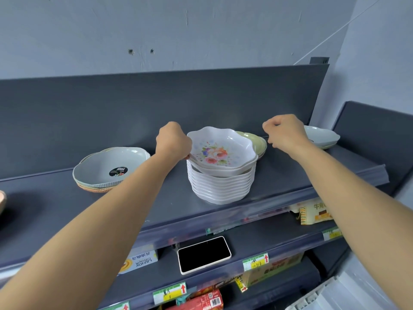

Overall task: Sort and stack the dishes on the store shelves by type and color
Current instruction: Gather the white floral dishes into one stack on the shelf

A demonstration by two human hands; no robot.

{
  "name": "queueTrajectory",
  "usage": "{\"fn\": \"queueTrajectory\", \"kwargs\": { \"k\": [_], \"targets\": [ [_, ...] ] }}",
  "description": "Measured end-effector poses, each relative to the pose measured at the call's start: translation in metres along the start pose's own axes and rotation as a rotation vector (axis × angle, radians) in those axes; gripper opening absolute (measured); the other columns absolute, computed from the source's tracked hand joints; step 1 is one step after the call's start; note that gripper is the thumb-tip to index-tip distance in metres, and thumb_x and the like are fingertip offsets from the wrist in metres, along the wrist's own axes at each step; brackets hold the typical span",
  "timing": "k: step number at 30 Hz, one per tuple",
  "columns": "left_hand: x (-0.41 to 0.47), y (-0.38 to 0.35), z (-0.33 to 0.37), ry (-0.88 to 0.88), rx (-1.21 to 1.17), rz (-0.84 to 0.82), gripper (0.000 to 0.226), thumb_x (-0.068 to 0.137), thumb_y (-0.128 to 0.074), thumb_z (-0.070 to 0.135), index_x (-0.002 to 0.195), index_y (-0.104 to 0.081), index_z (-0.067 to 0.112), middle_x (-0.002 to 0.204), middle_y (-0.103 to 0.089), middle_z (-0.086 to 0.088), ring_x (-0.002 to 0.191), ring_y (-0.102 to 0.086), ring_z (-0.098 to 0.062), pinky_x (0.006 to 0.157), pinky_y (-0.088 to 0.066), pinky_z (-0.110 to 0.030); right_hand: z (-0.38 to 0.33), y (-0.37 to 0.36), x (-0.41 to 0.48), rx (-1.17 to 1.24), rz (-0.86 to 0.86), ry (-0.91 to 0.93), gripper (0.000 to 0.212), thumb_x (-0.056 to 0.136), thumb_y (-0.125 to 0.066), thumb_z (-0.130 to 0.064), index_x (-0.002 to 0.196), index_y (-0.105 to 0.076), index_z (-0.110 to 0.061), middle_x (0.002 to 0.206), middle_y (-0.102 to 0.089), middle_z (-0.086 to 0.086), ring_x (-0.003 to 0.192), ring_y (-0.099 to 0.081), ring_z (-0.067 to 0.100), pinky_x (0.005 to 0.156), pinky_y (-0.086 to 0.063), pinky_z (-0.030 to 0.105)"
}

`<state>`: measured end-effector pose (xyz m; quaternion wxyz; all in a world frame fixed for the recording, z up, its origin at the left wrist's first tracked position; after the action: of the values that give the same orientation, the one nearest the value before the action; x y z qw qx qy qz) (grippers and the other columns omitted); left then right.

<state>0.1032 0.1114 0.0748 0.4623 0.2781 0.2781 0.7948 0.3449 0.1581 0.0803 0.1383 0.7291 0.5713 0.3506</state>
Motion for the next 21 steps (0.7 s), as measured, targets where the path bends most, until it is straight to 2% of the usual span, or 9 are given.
{"fn": "queueTrajectory", "kwargs": {
  "k": [2, 4, 6, 9, 11, 13, 17, 19, 21],
  "targets": [
    [0.000, -0.003, -0.001, 0.007, 0.003, -0.013, 0.014, 0.082, -0.046, -0.003, 0.081, -0.060, 0.001, 0.069, -0.060, -0.013, 0.054, -0.063, -0.031, 0.051, -0.051, -0.027, 0.004, -0.003, 0.005, 0.014, -0.015, -0.003, 0.037, 0.089, -0.048, -0.019, 0.099, -0.062, 0.014, 0.091, -0.061, 0.033, 0.072, -0.044, 0.021, 0.084, -0.055, 0.047],
    [-0.001, -0.005, -0.003, 0.015, 0.009, -0.026, 0.011, 0.080, -0.049, -0.001, 0.076, -0.059, 0.003, 0.068, -0.059, -0.014, 0.057, -0.060, -0.031, 0.060, -0.054, -0.031, 0.005, -0.008, 0.009, 0.023, -0.033, -0.008, 0.035, 0.088, -0.049, -0.018, 0.091, -0.062, 0.014, 0.086, -0.061, 0.027, 0.071, -0.046, 0.022, 0.086, -0.053, 0.052],
    [-0.004, -0.005, -0.003, 0.029, 0.013, -0.051, 0.008, 0.081, -0.056, 0.005, 0.073, -0.056, 0.006, 0.062, -0.057, -0.012, 0.050, -0.054, -0.027, 0.061, -0.050, -0.028, 0.006, -0.013, 0.014, 0.020, -0.045, 0.001, 0.034, 0.088, -0.050, -0.018, 0.089, -0.062, 0.013, 0.086, -0.061, 0.027, 0.071, -0.046, 0.021, 0.087, -0.053, 0.050],
    [-0.008, -0.002, -0.005, 0.063, -0.008, -0.049, 0.029, 0.087, -0.060, 0.023, 0.065, -0.050, 0.007, 0.055, -0.051, -0.006, 0.045, -0.049, -0.024, 0.059, -0.045, -0.025, 0.006, -0.019, 0.022, -0.001, -0.067, 0.002, 0.035, 0.089, -0.051, -0.021, 0.097, -0.064, 0.010, 0.075, -0.054, 0.017, 0.070, -0.045, 0.020, 0.082, -0.053, 0.039],
    [-0.008, 0.003, -0.007, 0.076, -0.021, 0.000, 0.038, 0.089, -0.056, 0.027, 0.058, -0.045, 0.009, 0.057, -0.050, -0.007, 0.051, -0.050, -0.025, 0.059, -0.042, -0.025, 0.010, -0.024, 0.031, -0.009, -0.082, -0.028, 0.034, 0.088, -0.052, -0.020, 0.101, -0.065, 0.008, 0.073, -0.054, 0.012, 0.069, -0.045, 0.021, 0.085, -0.052, 0.041],
    [-0.007, 0.008, -0.009, 0.063, -0.039, 0.055, 0.029, 0.090, -0.055, 0.027, 0.068, -0.053, 0.008, 0.070, -0.055, -0.010, 0.063, -0.051, -0.025, 0.067, -0.045, -0.029, 0.018, -0.028, 0.042, -0.024, -0.103, -0.062, 0.032, 0.086, -0.052, -0.018, 0.095, -0.066, 0.009, 0.073, -0.056, 0.012, 0.069, -0.047, 0.022, 0.085, -0.053, 0.042],
    [-0.006, 0.014, -0.009, 0.010, -0.020, 0.123, 0.026, 0.089, -0.057, 0.024, 0.089, -0.064, 0.000, 0.080, -0.060, -0.010, 0.075, -0.059, -0.032, 0.083, -0.053, -0.039, 0.032, -0.040, 0.055, -0.122, -0.184, -0.095, 0.016, 0.083, -0.052, -0.016, 0.071, -0.056, -0.006, 0.075, -0.061, 0.013, 0.068, -0.051, 0.027, 0.062, -0.047, 0.032],
    [-0.007, 0.014, -0.006, -0.006, -0.005, 0.131, 0.024, 0.090, -0.057, 0.023, 0.095, -0.066, 0.001, 0.083, -0.062, -0.007, 0.087, -0.065, -0.034, 0.081, -0.051, -0.036, 0.043, -0.047, 0.062, -0.190, -0.213, -0.117, 0.021, 0.082, -0.052, -0.014, 0.062, -0.047, -0.007, 0.076, -0.060, 0.013, 0.064, -0.050, 0.028, 0.049, -0.036, 0.025],
    [-0.009, 0.013, -0.005, -0.014, 0.024, 0.138, 0.022, 0.090, -0.057, 0.022, 0.096, -0.067, 0.003, 0.083, -0.062, -0.005, 0.089, -0.065, -0.033, 0.074, -0.045, -0.031, 0.055, -0.053, 0.068, -0.242, -0.224, -0.149, 0.024, 0.081, -0.053, -0.012, 0.060, -0.043, -0.008, 0.078, -0.057, 0.014, 0.067, -0.051, 0.029, 0.045, -0.029, 0.024]
  ]
}}
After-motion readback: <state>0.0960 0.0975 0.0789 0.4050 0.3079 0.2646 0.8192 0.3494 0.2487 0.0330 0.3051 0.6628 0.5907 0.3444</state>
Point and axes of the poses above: each hand's wrist, its own x-axis towards the middle knuckle, its own y-axis out of the back of the hand, z = x × y, the point moved 2 cm from there along x, towards the middle knuckle
